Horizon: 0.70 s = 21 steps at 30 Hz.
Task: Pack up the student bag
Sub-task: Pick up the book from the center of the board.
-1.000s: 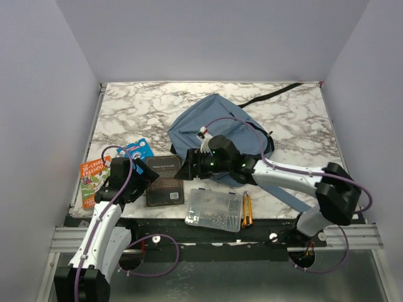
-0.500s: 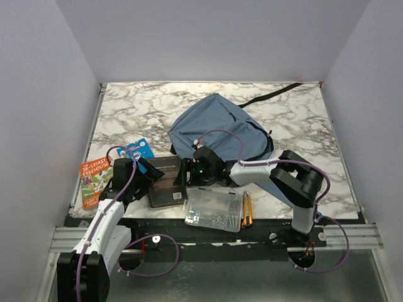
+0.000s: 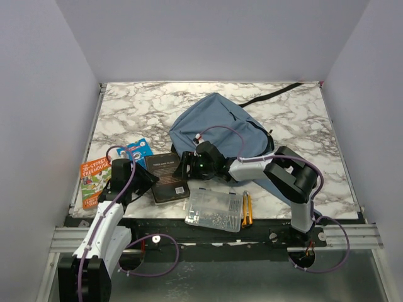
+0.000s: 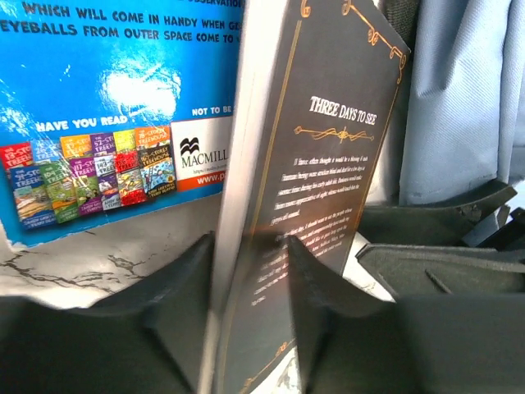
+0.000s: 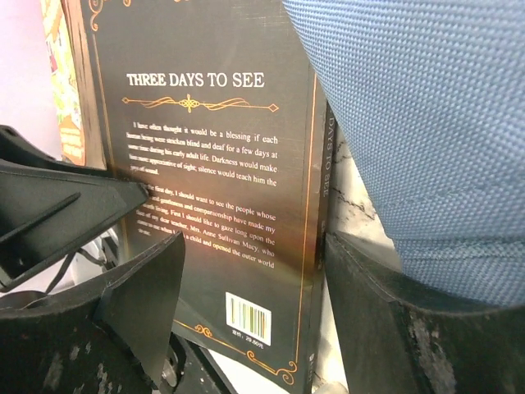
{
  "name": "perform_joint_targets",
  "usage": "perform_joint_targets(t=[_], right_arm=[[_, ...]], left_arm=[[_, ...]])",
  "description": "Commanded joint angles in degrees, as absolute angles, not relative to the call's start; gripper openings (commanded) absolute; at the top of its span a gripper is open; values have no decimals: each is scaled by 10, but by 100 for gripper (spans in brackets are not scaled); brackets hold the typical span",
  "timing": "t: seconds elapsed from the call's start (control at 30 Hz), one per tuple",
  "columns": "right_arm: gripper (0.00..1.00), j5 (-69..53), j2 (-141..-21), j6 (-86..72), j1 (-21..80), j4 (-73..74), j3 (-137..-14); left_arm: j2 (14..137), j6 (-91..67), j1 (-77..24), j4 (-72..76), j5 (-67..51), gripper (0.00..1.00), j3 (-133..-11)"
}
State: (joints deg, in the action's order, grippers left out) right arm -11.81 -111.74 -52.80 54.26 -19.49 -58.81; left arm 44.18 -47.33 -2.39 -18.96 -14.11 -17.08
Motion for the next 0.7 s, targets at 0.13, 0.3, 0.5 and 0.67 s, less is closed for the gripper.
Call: perform_joint_targets(t=[0.13,0.3,0.5,0.67], right_arm=[[74,-119,-1085,-461,548,-163,-594],[78,-96,-1040,-361,550,-74,-618],[87,-4,-917,-160,624,-107,-549],[89,110,-859,-28,736,-178,-493]], left_arm=[[395,-482,-26,-207,-190,13,-198],[401,-481,-26,-239,-198,0,-228],[393,-509,-26,-321,-174,0,-282],[409,-551,-26,-386,-189,0,-334]])
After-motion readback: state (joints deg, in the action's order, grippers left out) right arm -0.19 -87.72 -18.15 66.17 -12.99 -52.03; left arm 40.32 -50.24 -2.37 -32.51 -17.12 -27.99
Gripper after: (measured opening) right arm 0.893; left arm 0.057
